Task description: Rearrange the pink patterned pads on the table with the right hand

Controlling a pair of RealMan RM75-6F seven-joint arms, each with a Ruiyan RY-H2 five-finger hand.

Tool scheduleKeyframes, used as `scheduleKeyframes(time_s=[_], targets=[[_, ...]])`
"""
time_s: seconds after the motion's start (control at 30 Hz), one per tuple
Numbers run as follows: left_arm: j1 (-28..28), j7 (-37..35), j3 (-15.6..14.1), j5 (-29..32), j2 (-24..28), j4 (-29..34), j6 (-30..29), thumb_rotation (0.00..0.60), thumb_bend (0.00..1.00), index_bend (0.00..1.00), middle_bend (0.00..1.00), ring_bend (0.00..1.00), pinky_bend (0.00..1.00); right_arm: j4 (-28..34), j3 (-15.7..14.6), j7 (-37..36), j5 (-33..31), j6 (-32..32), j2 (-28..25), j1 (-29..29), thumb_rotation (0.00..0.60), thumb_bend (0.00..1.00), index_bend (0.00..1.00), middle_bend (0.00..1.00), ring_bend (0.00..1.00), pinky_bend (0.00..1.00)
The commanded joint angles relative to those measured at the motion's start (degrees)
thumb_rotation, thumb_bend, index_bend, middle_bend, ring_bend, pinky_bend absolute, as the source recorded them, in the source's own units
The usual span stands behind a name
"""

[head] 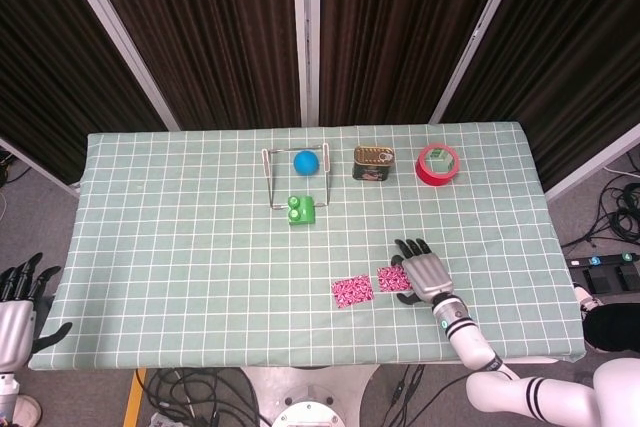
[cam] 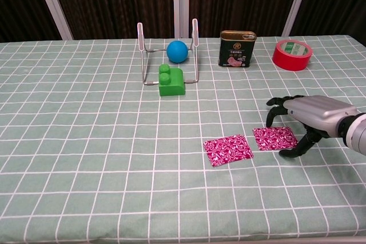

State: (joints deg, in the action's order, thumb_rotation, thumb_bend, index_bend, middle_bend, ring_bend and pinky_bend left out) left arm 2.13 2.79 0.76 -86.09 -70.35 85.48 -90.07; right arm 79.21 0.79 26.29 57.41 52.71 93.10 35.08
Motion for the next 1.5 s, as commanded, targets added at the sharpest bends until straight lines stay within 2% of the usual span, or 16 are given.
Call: scheduleKeyframes(time_s=[0.03,0.33,0.57,1.03,1.27,1.5], targets=[[-0.2,0.4,0.1,0.1,0.1,0.5,0.2,0.600,0.04,0.25,0.15,0.12,0.13,-0.2,0.0,0.1,0.1,-0.1,0.2,-0.1,0.497,0.15,0.28,0.03,0.00,0.00],[-0.5,1.4,0.4,0.6,0.6,1.9,0.8,0.600,0.04,0.25,0.15,0.12,0.13,-1.3,0.4,0.0,0.2,-0.8,0.8,-0.2,0.497,0.15,0.29,0.03,0.00,0.00],[-0.4,1.6,0.3,0.7,0.7,2.2,0.8,0.600,0.04,0.25,0.15,0.12,0.13,-1.4,0.7,0.3,0.5,-0.2,1.0,-0.6,0.514,0.15,0.37,0.03,0.00,0.00],[-0.2,0.7,0.1,0.4,0.4,1.0,0.4,0.600,0.04,0.25,0.15,0.12,0.13,2.5,2.2,-0.2,2.9,1.7,-1.8,-0.8,0.519,0.15,0.37,0.03,0.00,0.00],[-0.1,0.3,0.0,0.1,0.2,0.3,0.1,0.600,0.04,0.25,0.15,0.12,0.13,6.1,3.4,-2.2,3.3,-1.6,-2.3,1.1,0.514,0.15,0.37,0.03,0.00,0.00],[0.0,0.4,0.0,0.2,0.4,0.6,0.0,0.600,0.04,0.25,0.15,0.12,0.13,5.5,3.8,-0.9,4.0,-4.1,1.3,4.1,0.517,0.15,0.37,0.03,0.00,0.00]])
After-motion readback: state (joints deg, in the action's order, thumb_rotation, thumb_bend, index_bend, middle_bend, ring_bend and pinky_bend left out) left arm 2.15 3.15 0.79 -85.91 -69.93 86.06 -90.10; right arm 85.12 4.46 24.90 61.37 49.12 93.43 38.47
